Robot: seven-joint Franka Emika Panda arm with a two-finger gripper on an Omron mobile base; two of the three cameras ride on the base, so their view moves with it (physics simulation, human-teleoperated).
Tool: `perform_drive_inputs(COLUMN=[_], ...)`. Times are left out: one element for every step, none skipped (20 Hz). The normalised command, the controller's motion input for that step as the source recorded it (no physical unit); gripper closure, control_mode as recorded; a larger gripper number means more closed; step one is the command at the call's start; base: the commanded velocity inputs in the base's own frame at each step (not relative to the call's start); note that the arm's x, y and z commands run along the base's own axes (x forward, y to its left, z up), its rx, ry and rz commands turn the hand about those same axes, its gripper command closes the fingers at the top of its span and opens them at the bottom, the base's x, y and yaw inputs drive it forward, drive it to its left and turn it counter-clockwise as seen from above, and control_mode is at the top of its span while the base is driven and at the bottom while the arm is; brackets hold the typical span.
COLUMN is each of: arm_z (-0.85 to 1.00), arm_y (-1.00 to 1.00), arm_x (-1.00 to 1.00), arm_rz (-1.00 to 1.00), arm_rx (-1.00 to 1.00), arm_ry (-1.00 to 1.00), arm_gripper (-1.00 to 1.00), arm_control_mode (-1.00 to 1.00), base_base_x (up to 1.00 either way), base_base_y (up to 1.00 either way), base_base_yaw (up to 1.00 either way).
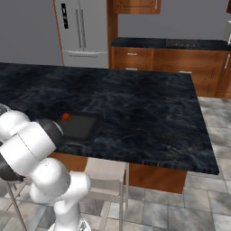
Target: Create a steak meal by picking up the steak and asparagus from the tray and placing them on the plate. Leave the bell pepper on the tray.
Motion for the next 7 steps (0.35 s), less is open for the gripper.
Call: perform_drive_inputs(arm_z=[1.0,1.0,1.0,1.0,1.0,1.0,1.0], arm_y=[-0.99,-0.98,-0.93,-0.89,-0.79,-0.75,-0.7], arm_x=[-0.19,-0.23,-0.26,-0.24,-0.14,-0.11,-0.11], arm_rz=[0.17,0.16,0.15,0.15,0.15,0.16,0.17], arm_rx=[0.12,0.11,0.09,0.07,0.05,0.05,0.03], arm_ry=[-0.14,-0.11,-0.08,-0.05,-0.04,-0.03,-0.03], arm_gripper=[-1.0,-1.0,-1.0,-1.0,-1.0,-1.0,-1.0], arm_control_mode=[-1.0,-1.0,-1.0,-1.0,-1.0,-1.0,-1.0], base_base_x=[0.0,0.0,0.0,0.0,0.0,0.0,0.0], base_base_y=[0.0,0.0,0.0,0.0,0.0,0.0,0.0], base_base_yaw=[0.0,0.0,0.0,0.0,0.0,0.0,0.0])
